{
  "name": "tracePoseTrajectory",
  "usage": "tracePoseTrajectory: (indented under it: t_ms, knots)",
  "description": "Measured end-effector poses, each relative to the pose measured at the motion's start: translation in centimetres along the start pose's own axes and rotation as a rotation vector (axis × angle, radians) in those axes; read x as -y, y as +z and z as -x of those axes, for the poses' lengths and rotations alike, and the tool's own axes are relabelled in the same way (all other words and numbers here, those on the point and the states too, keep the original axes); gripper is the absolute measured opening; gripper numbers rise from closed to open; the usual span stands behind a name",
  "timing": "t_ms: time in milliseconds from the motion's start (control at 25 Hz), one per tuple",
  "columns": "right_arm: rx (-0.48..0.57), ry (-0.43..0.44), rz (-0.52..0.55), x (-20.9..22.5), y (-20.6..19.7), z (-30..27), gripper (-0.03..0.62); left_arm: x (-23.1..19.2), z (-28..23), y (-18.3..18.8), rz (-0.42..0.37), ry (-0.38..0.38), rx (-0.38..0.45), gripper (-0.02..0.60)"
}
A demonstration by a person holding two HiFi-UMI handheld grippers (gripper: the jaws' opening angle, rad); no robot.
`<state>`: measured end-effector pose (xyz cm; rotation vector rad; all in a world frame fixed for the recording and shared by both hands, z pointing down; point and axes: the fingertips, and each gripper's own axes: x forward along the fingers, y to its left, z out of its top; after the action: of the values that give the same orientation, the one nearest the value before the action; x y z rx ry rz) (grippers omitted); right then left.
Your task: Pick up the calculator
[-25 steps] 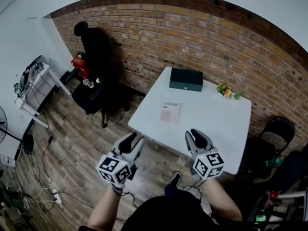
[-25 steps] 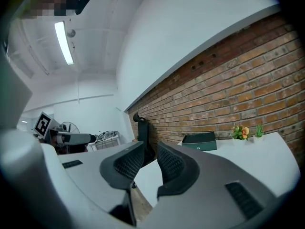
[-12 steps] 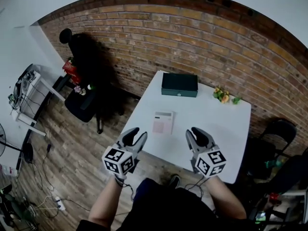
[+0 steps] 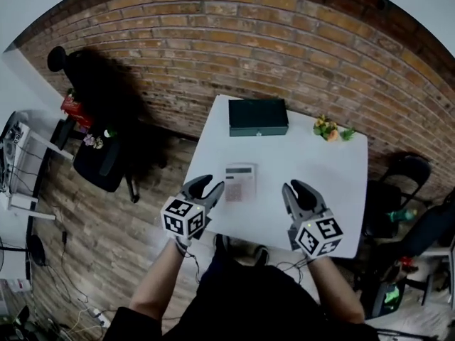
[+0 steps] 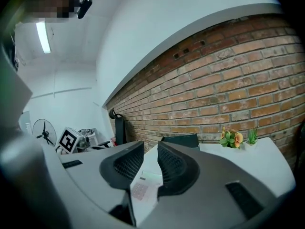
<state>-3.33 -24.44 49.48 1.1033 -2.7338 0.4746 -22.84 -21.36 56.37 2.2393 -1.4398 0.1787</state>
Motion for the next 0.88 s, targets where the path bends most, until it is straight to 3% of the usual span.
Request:
tracePoseTrajectory:
  t_ms: [440,880]
  knots:
    - [0.051,-0.25,-0.116,2.3,0.6,-1.8,0.086,-5.8,-9.1,-6.1,-0.052,-0.205,-0.301,0.195]
    - [0.089,-0.415,-0.205,3.9,-0.5,0.1,0.078,-7.5,-15.1,-9.6,0.003,-0.336,-0.459,0.224]
